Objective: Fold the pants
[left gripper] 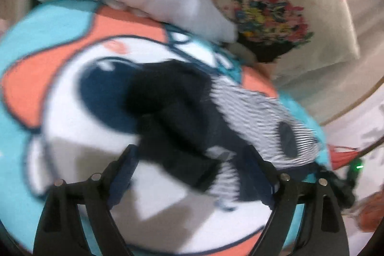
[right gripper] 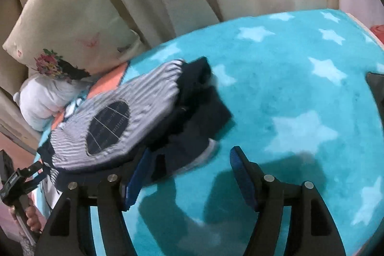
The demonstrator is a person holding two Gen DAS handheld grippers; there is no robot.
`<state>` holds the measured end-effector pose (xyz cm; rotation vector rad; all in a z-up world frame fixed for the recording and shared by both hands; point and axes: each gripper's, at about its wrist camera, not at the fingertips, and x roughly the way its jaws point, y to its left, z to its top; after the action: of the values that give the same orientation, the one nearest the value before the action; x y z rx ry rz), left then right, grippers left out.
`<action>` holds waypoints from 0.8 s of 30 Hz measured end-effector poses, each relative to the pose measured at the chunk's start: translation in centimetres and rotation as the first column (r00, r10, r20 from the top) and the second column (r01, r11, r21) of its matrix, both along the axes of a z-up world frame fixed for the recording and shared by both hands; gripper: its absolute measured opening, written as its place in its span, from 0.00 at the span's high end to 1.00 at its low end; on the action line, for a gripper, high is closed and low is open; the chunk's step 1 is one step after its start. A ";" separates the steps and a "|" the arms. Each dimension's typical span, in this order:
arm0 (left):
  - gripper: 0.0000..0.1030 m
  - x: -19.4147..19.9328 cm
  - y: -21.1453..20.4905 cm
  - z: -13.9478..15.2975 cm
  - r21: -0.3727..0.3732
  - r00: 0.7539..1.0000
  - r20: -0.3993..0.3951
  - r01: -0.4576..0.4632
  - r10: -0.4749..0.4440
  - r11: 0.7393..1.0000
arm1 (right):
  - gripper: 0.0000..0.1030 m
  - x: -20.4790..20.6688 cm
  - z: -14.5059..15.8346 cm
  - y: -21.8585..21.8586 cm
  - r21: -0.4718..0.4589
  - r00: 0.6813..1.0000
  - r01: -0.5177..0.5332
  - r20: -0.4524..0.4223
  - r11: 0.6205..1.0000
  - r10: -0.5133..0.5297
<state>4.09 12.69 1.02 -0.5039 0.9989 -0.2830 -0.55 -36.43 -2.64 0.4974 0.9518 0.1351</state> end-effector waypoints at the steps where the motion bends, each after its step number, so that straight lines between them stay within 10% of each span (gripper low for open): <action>1: 0.10 0.7 -0.4 -0.2 -0.040 1.000 -0.012 0.007 -0.007 0.999 | 0.25 0.7 -0.3 0.2 0.058 1.000 -0.006 -0.005 0.998 0.006; 5: 0.07 2.9 -1.6 -0.7 -0.075 0.999 -0.018 -0.034 0.032 0.997 | 0.22 2.9 -0.7 1.5 0.108 0.999 0.039 0.024 0.993 -0.041; 6: 0.41 3.2 -1.7 -0.5 -0.058 0.998 -0.032 -0.059 0.057 0.997 | 0.28 3.4 -0.7 1.7 0.086 0.998 0.055 0.027 0.995 -0.058; 8: 0.85 3.8 -1.9 -1.1 -0.090 0.991 -0.130 -0.036 0.024 0.995 | 0.87 4.3 -1.2 2.0 0.116 1.000 0.027 -0.016 0.993 -0.025; 20: 0.83 -4.6 0.4 2.5 -0.064 0.997 -0.036 -0.073 0.071 0.995 | 0.87 -4.6 4.5 3.1 0.108 0.993 -0.057 0.111 0.993 0.045; 24: 0.59 -4.5 0.8 0.3 -0.003 0.991 -0.079 -0.104 0.103 0.995 | 0.79 -4.8 1.8 2.6 0.064 0.999 -0.002 0.048 0.998 -0.001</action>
<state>-0.46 13.46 1.32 -0.5747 1.0451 -0.1746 -5.35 -33.87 -0.83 0.5506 0.9024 0.1780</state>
